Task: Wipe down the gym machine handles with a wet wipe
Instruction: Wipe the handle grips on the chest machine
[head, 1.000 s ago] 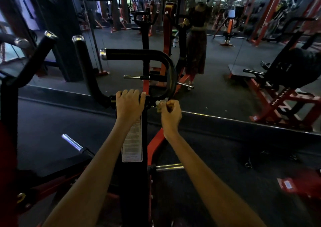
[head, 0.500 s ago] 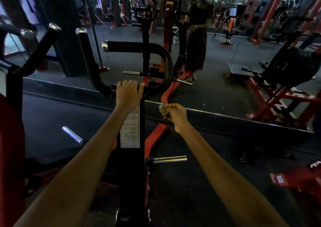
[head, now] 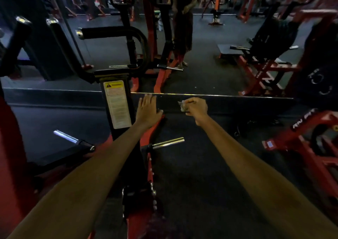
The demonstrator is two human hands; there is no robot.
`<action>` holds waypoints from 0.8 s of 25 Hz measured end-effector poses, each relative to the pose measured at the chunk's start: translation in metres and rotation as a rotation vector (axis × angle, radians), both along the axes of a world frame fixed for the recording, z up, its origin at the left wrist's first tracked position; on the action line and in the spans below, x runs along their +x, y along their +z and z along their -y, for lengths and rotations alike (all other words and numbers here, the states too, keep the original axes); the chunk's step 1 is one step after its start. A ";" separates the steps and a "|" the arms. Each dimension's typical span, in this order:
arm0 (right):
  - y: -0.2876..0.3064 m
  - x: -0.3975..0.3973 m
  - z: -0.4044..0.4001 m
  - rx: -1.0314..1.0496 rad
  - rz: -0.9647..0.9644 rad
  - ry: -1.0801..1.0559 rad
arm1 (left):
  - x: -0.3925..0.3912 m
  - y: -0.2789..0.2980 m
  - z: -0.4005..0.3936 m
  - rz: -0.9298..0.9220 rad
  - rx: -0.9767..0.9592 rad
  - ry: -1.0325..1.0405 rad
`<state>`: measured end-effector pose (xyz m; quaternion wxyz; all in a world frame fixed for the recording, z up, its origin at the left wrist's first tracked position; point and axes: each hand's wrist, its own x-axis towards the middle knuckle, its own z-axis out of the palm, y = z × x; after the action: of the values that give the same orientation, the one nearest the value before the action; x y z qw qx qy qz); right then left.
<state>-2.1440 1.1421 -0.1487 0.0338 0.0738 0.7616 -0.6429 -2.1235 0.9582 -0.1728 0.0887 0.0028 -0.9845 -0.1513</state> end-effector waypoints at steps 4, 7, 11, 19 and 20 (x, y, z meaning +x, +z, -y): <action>-0.024 0.033 -0.058 0.161 0.006 -0.054 | 0.014 -0.023 -0.058 0.187 -0.020 -0.186; -0.040 0.052 -0.110 0.271 0.031 -0.139 | 0.009 -0.033 -0.108 0.316 -0.050 -0.344; -0.058 0.070 -0.173 0.368 0.123 -0.232 | -0.008 -0.051 -0.171 0.459 -0.138 -0.535; -0.079 0.161 -0.286 0.429 0.314 -0.611 | -0.002 -0.076 -0.318 0.601 -0.330 -1.035; -0.083 0.173 -0.294 0.414 0.347 -0.663 | 0.004 -0.079 -0.332 0.602 -0.340 -1.094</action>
<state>-1.9711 1.4360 -0.2314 -0.0628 0.4270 0.7925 -0.4308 -2.1191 1.2901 -0.2518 -0.2818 -0.4710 -0.8359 -0.0093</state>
